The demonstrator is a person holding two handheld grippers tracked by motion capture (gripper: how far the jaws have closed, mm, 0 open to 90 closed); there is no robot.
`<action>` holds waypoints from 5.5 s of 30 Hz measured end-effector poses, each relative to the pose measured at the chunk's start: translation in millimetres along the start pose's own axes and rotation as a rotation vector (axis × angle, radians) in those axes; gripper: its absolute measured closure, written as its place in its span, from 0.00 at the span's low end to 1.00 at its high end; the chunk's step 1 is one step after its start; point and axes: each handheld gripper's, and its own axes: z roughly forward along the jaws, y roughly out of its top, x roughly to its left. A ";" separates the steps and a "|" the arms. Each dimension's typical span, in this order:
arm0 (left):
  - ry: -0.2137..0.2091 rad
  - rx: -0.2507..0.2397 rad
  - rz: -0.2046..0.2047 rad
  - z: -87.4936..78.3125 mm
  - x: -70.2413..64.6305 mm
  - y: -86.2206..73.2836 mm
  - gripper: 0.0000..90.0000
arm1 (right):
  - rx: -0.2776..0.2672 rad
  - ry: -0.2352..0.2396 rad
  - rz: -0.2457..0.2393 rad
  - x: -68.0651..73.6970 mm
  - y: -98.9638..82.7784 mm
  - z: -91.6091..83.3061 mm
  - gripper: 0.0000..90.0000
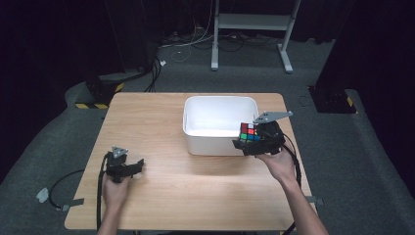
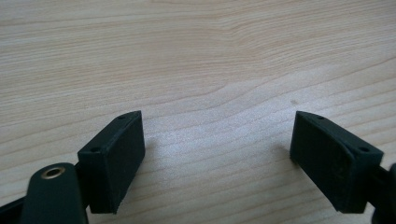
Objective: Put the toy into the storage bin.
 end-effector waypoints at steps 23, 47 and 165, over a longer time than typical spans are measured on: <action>0.000 0.000 0.000 0.0 -0.1 0.0 0.20 | 0.019 -0.035 -0.026 -5.9 21.6 14.3 0.17; 0.000 0.000 0.000 0.0 0.0 0.0 0.20 | -0.003 -0.035 -0.027 -14.4 45.2 28.6 0.17; 0.000 0.000 0.000 0.0 0.1 0.0 0.20 | 0.142 -0.069 0.100 -72.8 84.2 123.3 0.17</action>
